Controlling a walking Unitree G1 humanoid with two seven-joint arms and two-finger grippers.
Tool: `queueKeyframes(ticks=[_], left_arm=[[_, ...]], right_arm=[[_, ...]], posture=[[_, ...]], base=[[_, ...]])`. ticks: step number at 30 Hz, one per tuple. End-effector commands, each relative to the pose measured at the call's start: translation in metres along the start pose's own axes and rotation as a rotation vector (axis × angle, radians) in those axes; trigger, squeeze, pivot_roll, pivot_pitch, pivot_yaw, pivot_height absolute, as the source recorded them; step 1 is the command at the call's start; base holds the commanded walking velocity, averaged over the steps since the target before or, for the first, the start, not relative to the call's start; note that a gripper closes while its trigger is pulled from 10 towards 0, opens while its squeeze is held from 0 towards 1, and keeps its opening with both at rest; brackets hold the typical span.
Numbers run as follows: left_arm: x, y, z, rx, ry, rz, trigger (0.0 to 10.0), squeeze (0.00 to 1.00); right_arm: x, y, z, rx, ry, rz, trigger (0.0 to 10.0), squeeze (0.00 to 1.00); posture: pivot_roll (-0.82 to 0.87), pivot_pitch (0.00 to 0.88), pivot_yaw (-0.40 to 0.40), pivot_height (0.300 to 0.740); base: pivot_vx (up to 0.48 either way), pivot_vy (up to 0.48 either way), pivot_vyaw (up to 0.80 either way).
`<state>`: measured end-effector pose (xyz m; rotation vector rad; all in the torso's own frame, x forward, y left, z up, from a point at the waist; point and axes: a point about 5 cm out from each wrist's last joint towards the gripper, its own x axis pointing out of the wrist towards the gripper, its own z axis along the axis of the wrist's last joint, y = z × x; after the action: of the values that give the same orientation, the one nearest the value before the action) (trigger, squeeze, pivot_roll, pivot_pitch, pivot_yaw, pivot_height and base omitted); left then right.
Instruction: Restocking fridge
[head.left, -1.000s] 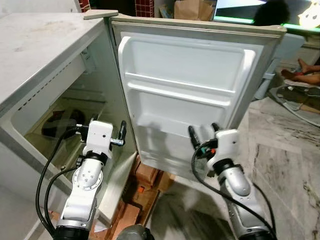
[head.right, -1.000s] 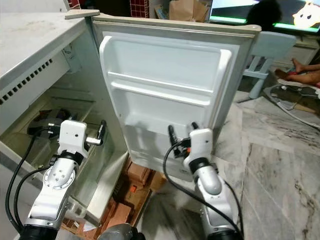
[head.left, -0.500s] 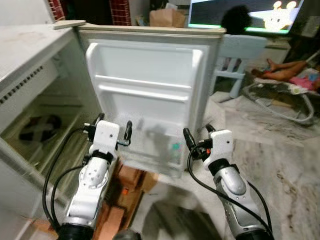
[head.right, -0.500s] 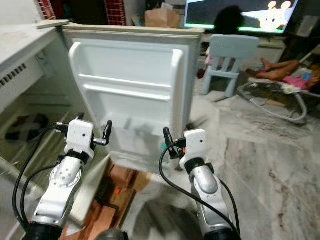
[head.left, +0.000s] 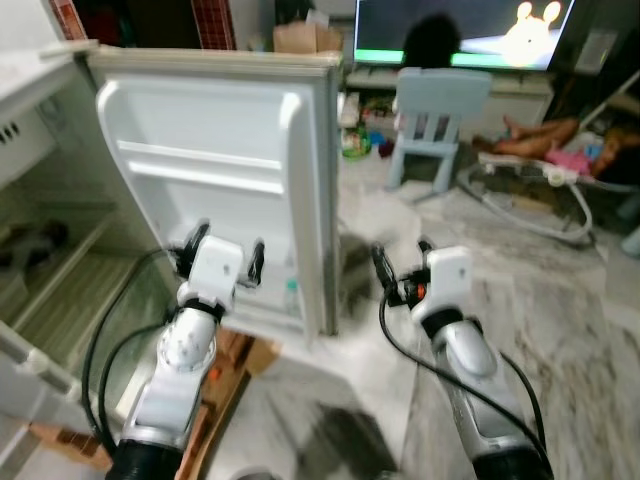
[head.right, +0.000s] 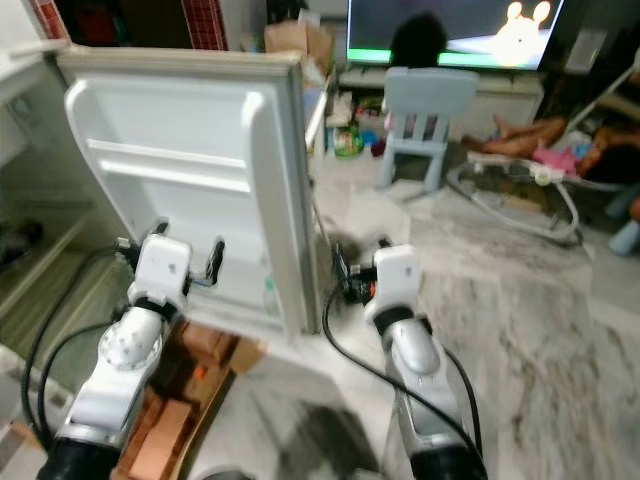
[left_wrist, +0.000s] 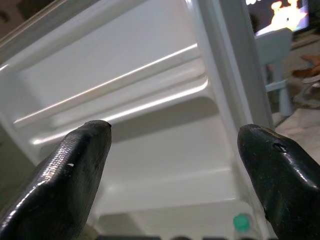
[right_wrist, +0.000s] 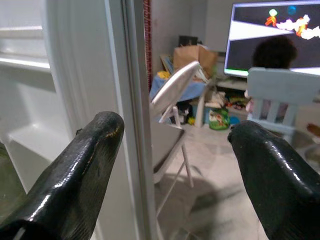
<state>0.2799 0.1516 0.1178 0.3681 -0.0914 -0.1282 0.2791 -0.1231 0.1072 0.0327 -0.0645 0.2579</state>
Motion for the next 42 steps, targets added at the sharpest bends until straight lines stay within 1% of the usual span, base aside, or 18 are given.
queueKeyframes(ticks=[1,3,5,6,7,9,10,13,17,19,21,26,28,37,40,42], left_arm=[[-0.002,0.008,-0.003,0.012,0.019,0.012,10.0,0.0],[-0.004,0.005,-0.009,0.004,0.042,0.007,10.0,0.0],[-0.005,-0.004,-0.013,-0.019,0.056,-0.012,10.0,0.0],[-0.005,-0.009,-0.014,-0.013,0.056,-0.031,10.0,0.0],[-0.005,-0.012,-0.015,-0.011,0.059,-0.035,10.0,0.0],[-0.003,-0.017,-0.017,-0.02,0.066,-0.038,10.0,0.0],[0.001,-0.021,-0.018,-0.028,0.077,-0.031,10.0,0.0],[0.003,-0.021,-0.017,-0.031,0.077,-0.024,10.0,0.0],[0.004,-0.016,-0.019,-0.029,0.088,0.0,10.0,0.0],[0.003,-0.014,-0.022,-0.037,0.097,0.015,10.0,0.0],[0.002,-0.012,-0.025,-0.035,0.108,0.023,10.0,0.0],[0.001,-0.01,-0.029,-0.042,0.129,0.053,10.0,0.0],[0.002,-0.01,-0.03,-0.041,0.14,0.069,10.0,0.0],[0.001,-0.011,-0.032,-0.063,0.157,0.09,10.0,0.0],[0.0,-0.01,-0.034,-0.068,0.173,0.112,10.0,0.0],[0.0,-0.007,-0.036,-0.077,0.191,0.147,10.0,0.0]], right_arm=[[0.008,0.003,0.017,0.008,-0.066,0.004,10.0,0.0],[0.008,0.003,0.018,0.033,-0.079,0.006,10.0,0.0],[0.007,0.005,0.016,0.016,-0.071,0.019,10.0,0.0],[0.006,0.007,0.012,0.016,-0.059,0.019,10.0,0.0],[0.005,0.007,0.011,0.022,-0.053,0.016,10.0,0.0],[0.004,0.009,0.007,0.036,-0.039,0.015,10.0,0.0],[0.003,0.009,0.007,0.056,-0.039,0.009,10.0,0.0],[0.002,0.009,0.008,0.066,-0.047,0.006,10.0,0.0],[0.002,0.005,0.007,0.049,-0.032,-0.007,10.0,0.0],[0.001,0.004,0.007,-0.002,-0.036,0.015,10.0,0.0],[0.001,0.004,0.009,-0.011,-0.049,0.028,10.0,0.0],[0.004,0.004,0.013,0.025,-0.067,0.049,10.0,0.0],[0.005,0.004,0.014,0.019,-0.071,0.058,10.0,0.0],[0.005,0.004,0.013,0.026,-0.065,0.097,10.0,0.0],[0.005,0.006,0.011,0.026,-0.058,0.114,10.0,0.0],[0.005,0.008,0.01,0.025,-0.053,0.134,10.0,0.0]], posture=[[0.08,0.0,0.073,0.74],[0.08,0.0,0.065,0.74],[0.07,0.0,0.038,0.74],[0.07,0.0,0.034,0.74],[0.07,0.0,0.03,0.74],[0.07,0.0,0.023,0.74],[0.06,0.0,0.017,0.74],[0.06,0.0,0.017,0.74],[0.07,0.0,0.011,0.74],[0.07,0.0,0.01,0.74],[0.07,0.0,0.009,0.74],[0.07,0.0,0.007,0.74],[0.07,0.0,0.007,0.74],[0.07,0.0,0.009,0.74],[0.07,0.0,0.009,0.74],[0.07,0.0,0.009,0.74]], base=[[0.0,-0.45,0.0],[0.0,-0.439,0.0],[0.0,-0.428,0.0],[0.0,-0.42,0.0],[0.247,-0.409,0.0],[0.261,-0.399,0.0],[0.289,-0.382,0.0],[0.296,-0.375,0.0],[0.383,-0.283,0.0],[0.405,-0.255,0.23],[0.405,-0.253,0.78],[0.413,-0.151,0.74],[0.435,0.0,0.7],[0.436,0.0,0.7],[0.409,-0.244,0.7],[0.0,0.0,0.7]])
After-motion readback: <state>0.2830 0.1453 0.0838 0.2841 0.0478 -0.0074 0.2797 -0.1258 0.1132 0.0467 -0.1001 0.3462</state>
